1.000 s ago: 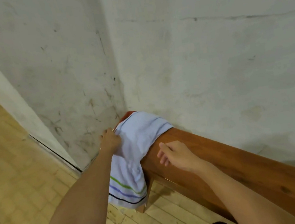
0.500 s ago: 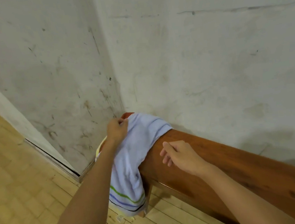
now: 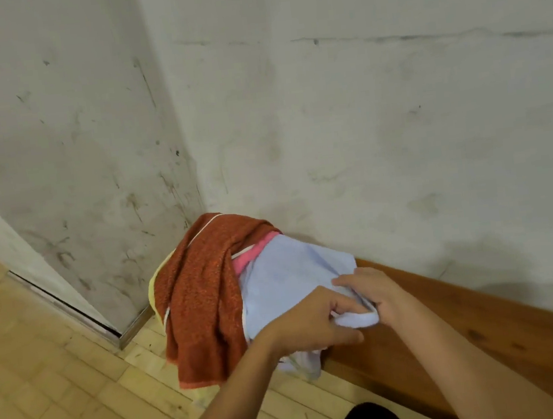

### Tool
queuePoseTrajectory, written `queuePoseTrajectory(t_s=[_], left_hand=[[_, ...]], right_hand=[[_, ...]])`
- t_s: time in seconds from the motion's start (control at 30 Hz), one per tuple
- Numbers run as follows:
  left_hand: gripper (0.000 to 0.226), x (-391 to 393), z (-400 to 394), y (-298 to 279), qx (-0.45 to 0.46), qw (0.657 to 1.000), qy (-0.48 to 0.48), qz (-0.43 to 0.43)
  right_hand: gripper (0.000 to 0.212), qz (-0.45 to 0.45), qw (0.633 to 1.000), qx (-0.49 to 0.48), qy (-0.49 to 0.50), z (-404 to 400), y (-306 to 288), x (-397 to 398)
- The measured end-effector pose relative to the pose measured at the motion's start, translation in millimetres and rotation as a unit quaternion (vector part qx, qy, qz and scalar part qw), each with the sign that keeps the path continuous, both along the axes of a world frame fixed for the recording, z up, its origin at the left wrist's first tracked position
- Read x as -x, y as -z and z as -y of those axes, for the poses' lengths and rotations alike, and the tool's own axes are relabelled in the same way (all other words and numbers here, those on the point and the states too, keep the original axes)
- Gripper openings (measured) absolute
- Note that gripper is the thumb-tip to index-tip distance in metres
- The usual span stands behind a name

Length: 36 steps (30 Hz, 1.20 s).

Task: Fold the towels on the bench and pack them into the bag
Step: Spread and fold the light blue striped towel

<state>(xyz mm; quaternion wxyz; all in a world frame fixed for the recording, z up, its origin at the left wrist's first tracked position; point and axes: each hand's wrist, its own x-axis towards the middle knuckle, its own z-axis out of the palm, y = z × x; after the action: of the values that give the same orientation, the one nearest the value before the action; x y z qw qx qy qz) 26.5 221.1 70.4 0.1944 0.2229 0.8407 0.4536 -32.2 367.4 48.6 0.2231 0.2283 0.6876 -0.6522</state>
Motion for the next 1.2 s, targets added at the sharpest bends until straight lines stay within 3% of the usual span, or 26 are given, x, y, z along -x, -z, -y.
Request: queuePoseTrajectory(t_s=[0.1,0.27,0.4,0.5,0.63,0.7,0.83,0.97,1.03,1.1,1.13,1.2], left_hand=[[0.028,-16,8,-17,-0.015,0.998,0.043,0.038],[0.036,-13,25,-41,0.063,0.992,0.089,0.062],[0.055,6,31,-44,0.225,0.973,0.05,0.035],[0.021,27,22,-60,0.311,0.945,-0.051,-0.082],[0.032,61,1,-89,0.268,0.895,-0.231,-0.271],[0.018,67,-13,-110,0.229,0.859,-0.268,-0.372],[0.013,65,-25,-127,0.219,0.79,-0.203,-0.536],[0.03,52,-26,-89,0.245,0.77,-0.128,-0.576],[0.036,36,-32,-63,0.266,0.777,-0.068,-0.566],[0.041,19,-37,-33,0.396,0.827,-0.003,-0.399],[0.039,12,-37,-14,0.469,0.835,0.021,-0.287],[0.03,0,-33,25,0.518,0.834,0.056,-0.184]], right_hand=[[0.078,-0.015,0.998,-0.036,0.048,-23,1,-3],[0.061,-0.062,0.988,0.004,0.142,-56,-16,-7],[0.032,-0.155,0.963,0.028,0.218,-87,-39,-11],[0.031,-0.202,0.954,0.027,0.219,-107,-62,-13],[0.032,-0.255,0.939,0.032,0.23,-143,-101,-9],[0.033,-0.293,0.926,0.004,0.237,-162,-119,-4],[0.035,-0.353,0.887,-0.015,0.299,-200,-148,-3],[0.023,-0.312,0.885,-0.014,0.345,-224,-128,-21],[0.017,-0.246,0.897,-0.004,0.368,-226,-96,-39],[0.008,-0.181,0.909,0.008,0.377,-223,-58,-61],[0.012,-0.146,0.916,-0.003,0.374,-221,-36,-72],[0.02,-0.07,0.931,-0.037,0.356,-217,6,-97]])
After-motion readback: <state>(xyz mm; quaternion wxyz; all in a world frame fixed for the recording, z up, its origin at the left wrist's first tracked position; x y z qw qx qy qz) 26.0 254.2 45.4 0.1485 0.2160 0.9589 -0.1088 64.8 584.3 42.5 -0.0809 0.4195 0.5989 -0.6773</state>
